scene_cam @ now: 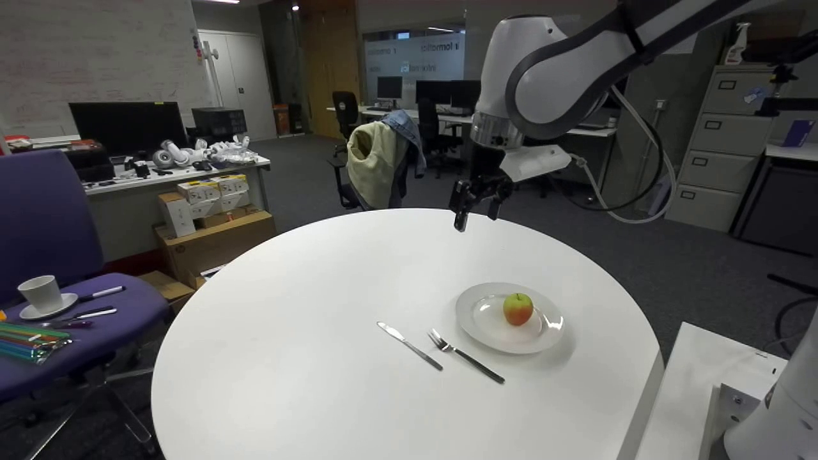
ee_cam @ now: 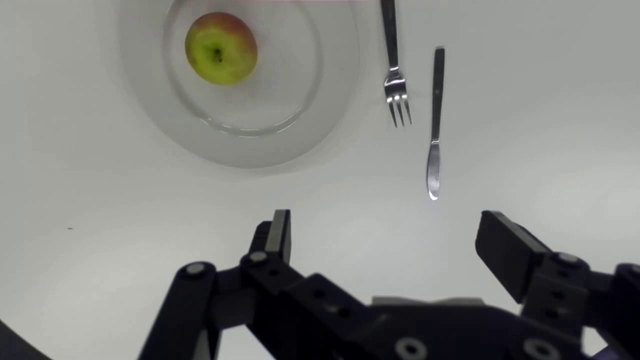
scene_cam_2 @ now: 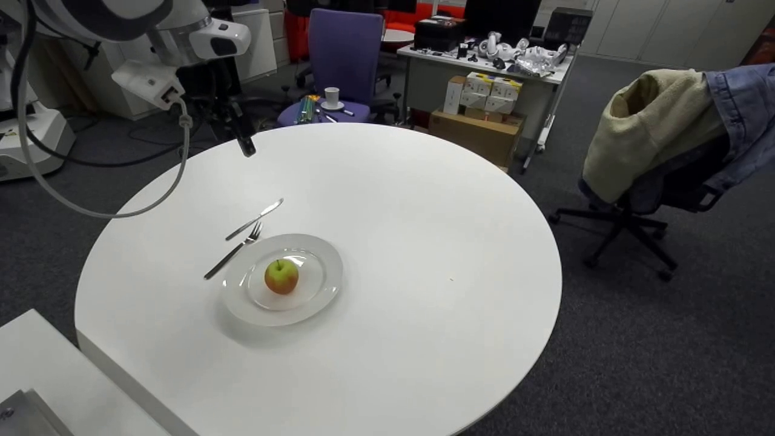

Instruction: Move the knife to the other side of the plate

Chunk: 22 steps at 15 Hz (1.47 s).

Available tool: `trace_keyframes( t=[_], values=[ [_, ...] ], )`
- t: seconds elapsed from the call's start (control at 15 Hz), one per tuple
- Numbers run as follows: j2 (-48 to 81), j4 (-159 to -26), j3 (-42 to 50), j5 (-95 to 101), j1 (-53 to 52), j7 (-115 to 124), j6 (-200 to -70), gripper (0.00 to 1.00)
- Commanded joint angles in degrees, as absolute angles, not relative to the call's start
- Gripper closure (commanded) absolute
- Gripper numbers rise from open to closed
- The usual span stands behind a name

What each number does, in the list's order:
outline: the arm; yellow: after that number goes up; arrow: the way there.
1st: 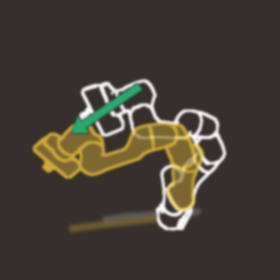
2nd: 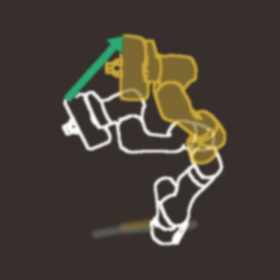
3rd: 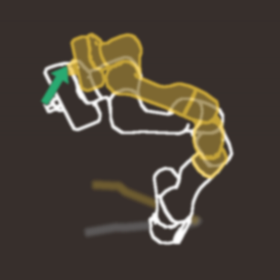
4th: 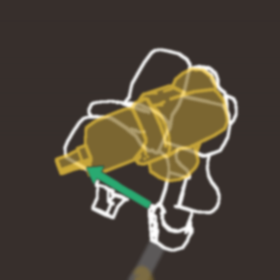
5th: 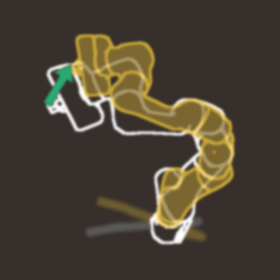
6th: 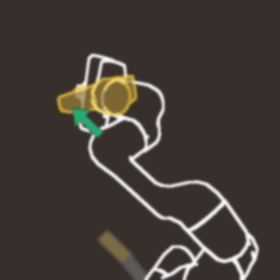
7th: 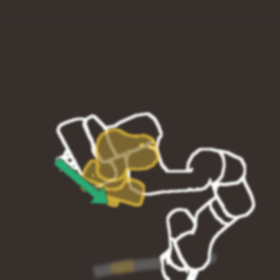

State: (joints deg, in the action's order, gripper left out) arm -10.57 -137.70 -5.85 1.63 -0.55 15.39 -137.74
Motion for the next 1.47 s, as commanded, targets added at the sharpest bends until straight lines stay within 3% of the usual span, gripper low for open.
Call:
trace_keyframes(
  t=[0.0,0.8,1.4],
  values=[
    [-7.3,-135.3,-4.8,-3.1,-2.2,10.4,-136.7,0.00],
    [-6.3,-136.1,-5.2,-2.4,-2.0,11.5,-137.4,0.00],
    [7.9,-128.5,-5.1,-1.6,-2.9,13.0,-138.2,0.00]
  ],
)
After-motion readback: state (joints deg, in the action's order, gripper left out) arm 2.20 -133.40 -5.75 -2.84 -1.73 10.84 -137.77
